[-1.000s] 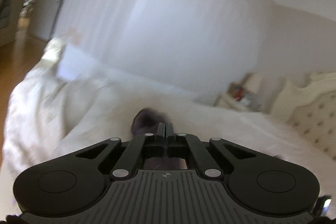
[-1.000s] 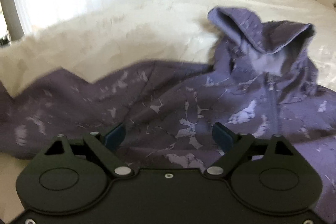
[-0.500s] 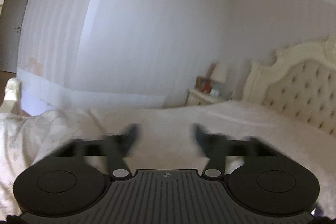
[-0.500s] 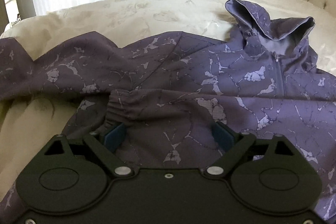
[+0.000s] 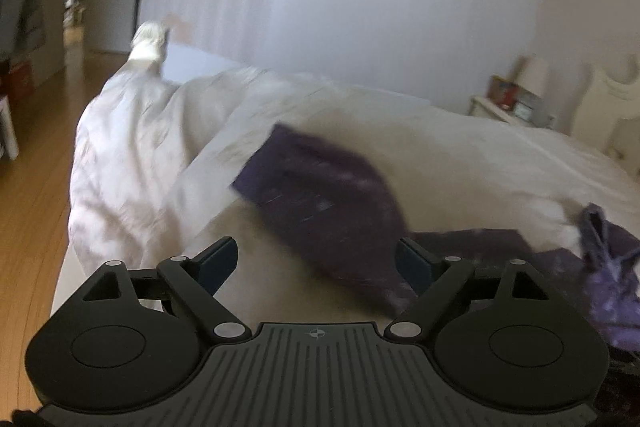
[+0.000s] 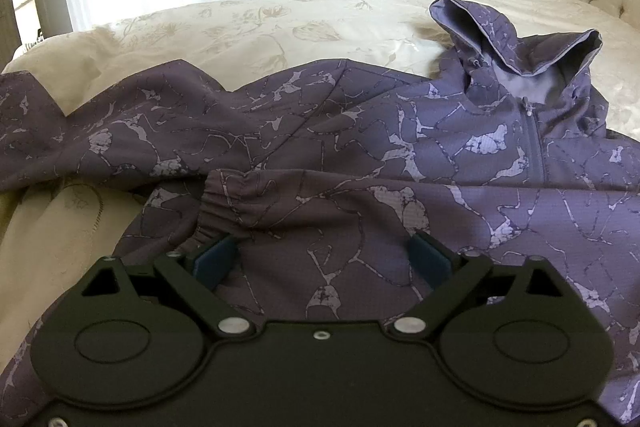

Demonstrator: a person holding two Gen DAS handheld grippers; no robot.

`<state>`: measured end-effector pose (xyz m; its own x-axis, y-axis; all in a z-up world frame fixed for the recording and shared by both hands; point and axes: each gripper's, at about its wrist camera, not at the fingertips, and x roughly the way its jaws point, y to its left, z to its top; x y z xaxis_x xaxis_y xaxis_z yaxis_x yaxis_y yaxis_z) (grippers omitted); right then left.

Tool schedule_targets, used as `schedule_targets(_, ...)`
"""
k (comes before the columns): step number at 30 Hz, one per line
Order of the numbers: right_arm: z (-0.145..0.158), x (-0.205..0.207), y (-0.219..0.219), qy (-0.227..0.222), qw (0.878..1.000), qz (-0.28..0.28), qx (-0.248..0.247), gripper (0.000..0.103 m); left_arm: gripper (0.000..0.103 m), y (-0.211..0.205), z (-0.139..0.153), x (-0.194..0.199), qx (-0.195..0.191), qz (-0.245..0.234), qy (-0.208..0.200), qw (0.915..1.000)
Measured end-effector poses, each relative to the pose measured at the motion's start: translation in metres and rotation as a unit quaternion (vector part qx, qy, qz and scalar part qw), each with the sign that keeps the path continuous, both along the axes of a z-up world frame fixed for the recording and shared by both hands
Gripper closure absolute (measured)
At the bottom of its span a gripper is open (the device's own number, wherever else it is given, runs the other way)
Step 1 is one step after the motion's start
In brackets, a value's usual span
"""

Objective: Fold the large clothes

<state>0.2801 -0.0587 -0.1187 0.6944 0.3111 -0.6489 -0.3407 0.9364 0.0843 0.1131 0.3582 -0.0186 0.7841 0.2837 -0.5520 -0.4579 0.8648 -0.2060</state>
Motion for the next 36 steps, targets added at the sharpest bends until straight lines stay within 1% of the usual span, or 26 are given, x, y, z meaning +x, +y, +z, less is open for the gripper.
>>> schedule_targets(3,0.0,0.0,0.0,0.0,1.0,0.0,0.0,0.008,0.017,0.012,-0.004,0.012,-0.025,0.005,-0.011,0.9996)
schedule_targets(6,0.0,0.0,0.0,0.0,1.0,0.0,0.0,0.008,0.017,0.018,-0.009,0.026,-0.027,0.002,-0.034,0.9991)
schedule_targets(7,0.0,0.0,0.0,0.0,1.0,0.0,0.0,0.008,0.019,0.018,-0.01,0.03,-0.027,-0.002,-0.04,0.9988)
schedule_targets(8,0.0,0.0,0.0,0.0,1.0,0.0,0.0,0.008,0.023,0.019,-0.009,0.036,-0.029,-0.006,-0.045,0.9986)
schedule_targets(9,0.0,0.0,0.0,0.001,1.0,0.001,0.0,0.008,0.034,0.019,-0.01,0.037,-0.028,-0.009,-0.055,0.998)
schedule_targets(10,0.0,0.0,0.0,0.001,1.0,0.001,0.0,0.008,0.08,0.018,-0.01,0.037,-0.025,-0.005,-0.071,0.9972)
schedule_targets(11,0.0,0.0,0.0,0.001,1.0,0.001,0.0,0.008,0.097,0.017,-0.007,0.038,-0.023,0.001,-0.08,0.9965)
schedule_targets(13,0.0,0.001,0.0,0.002,1.0,0.002,0.0,0.008,0.098,0.013,0.002,0.04,-0.044,-0.011,-0.096,0.9943)
schedule_targets(14,0.001,0.001,-0.001,0.004,1.0,0.003,0.001,0.008,0.098,0.007,0.011,0.04,-0.048,-0.022,-0.107,0.9929)
schedule_targets(17,0.005,0.003,-0.006,0.01,1.0,0.007,0.012,0.009,0.098,-0.015,0.041,0.042,-0.04,-0.057,-0.132,0.9887)
schedule_targets(20,0.014,-0.001,-0.02,0.012,0.999,-0.012,0.028,0.01,0.098,-0.042,0.077,0.043,-0.044,-0.098,-0.166,0.9803)
schedule_targets(23,0.024,-0.011,-0.042,0.007,0.998,-0.03,0.056,0.01,0.098,-0.076,0.114,0.046,-0.027,-0.151,-0.202,0.9671)
schedule_targets(26,0.031,-0.024,-0.066,0.007,0.996,-0.046,0.069,0.01,0.098,-0.118,0.149,0.051,-0.012,-0.209,-0.235,0.9493)
schedule_targets(29,0.036,-0.035,-0.09,0.01,0.995,-0.061,0.077,0.01,0.098,-0.162,0.17,0.063,-0.013,-0.26,-0.253,0.9319)
schedule_targets(32,0.038,-0.048,-0.116,0.008,0.994,-0.078,0.078,0.01,0.098,-0.208,0.178,0.077,-0.013,-0.301,-0.266,0.9159)
schedule_targets(34,0.039,-0.055,-0.135,0.007,0.992,-0.092,0.082,0.01,0.098,-0.24,0.176,0.089,-0.023,-0.331,-0.264,0.906)
schedule_targets(36,0.04,-0.063,-0.154,0.007,0.99,-0.109,0.086,0.01,0.098,-0.272,0.168,0.101,-0.031,-0.357,-0.255,0.8982)
